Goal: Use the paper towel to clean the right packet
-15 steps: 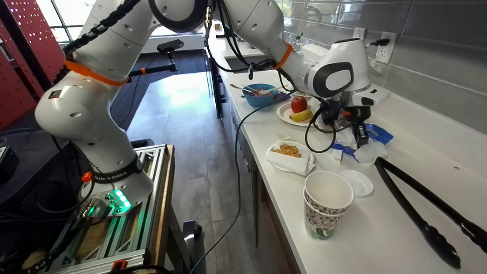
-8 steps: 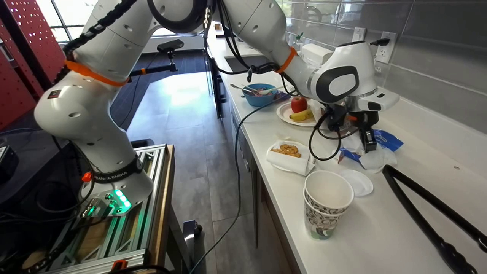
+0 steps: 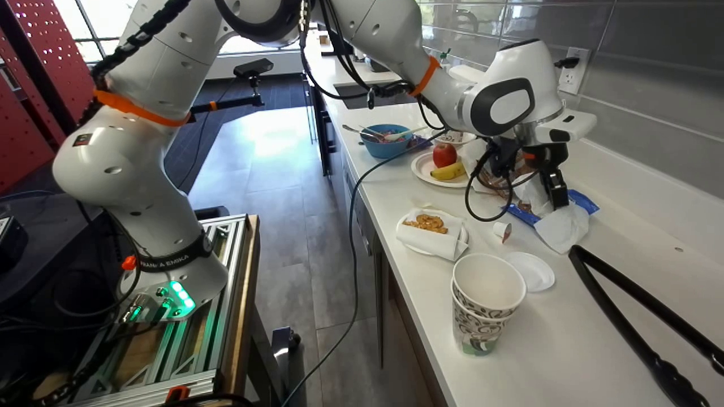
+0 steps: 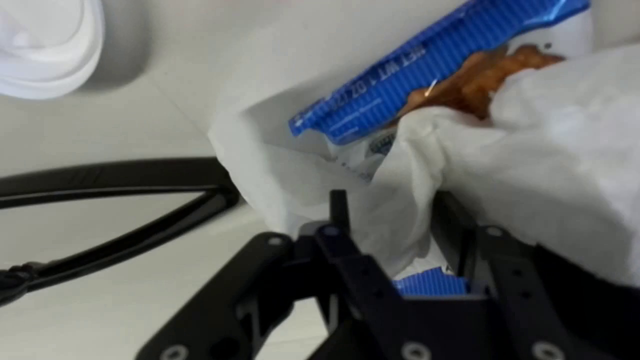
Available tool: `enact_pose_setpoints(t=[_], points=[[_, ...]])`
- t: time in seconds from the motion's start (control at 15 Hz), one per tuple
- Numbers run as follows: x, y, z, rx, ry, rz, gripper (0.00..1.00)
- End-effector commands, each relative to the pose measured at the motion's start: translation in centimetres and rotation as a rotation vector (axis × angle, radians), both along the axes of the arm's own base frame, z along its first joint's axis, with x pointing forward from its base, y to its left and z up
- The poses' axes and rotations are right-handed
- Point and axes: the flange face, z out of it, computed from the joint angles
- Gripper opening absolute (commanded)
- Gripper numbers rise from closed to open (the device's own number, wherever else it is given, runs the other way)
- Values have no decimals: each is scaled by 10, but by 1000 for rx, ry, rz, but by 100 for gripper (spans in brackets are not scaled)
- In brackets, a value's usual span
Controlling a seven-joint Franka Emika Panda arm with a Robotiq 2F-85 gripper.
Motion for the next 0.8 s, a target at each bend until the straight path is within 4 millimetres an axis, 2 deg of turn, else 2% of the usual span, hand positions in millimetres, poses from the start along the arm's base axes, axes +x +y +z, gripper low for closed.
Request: enact_pose_setpoints(t=[0.0,0.07,0.2,0.4,0.73], points=[[-5,13,51,10,-55,4,79],[-7,18,65,18,-71,11,88],[-10,23,91,24,-106,19,99],[-23,34,121,60,-113,46,100],[-76,67,157,107,33,236,100]])
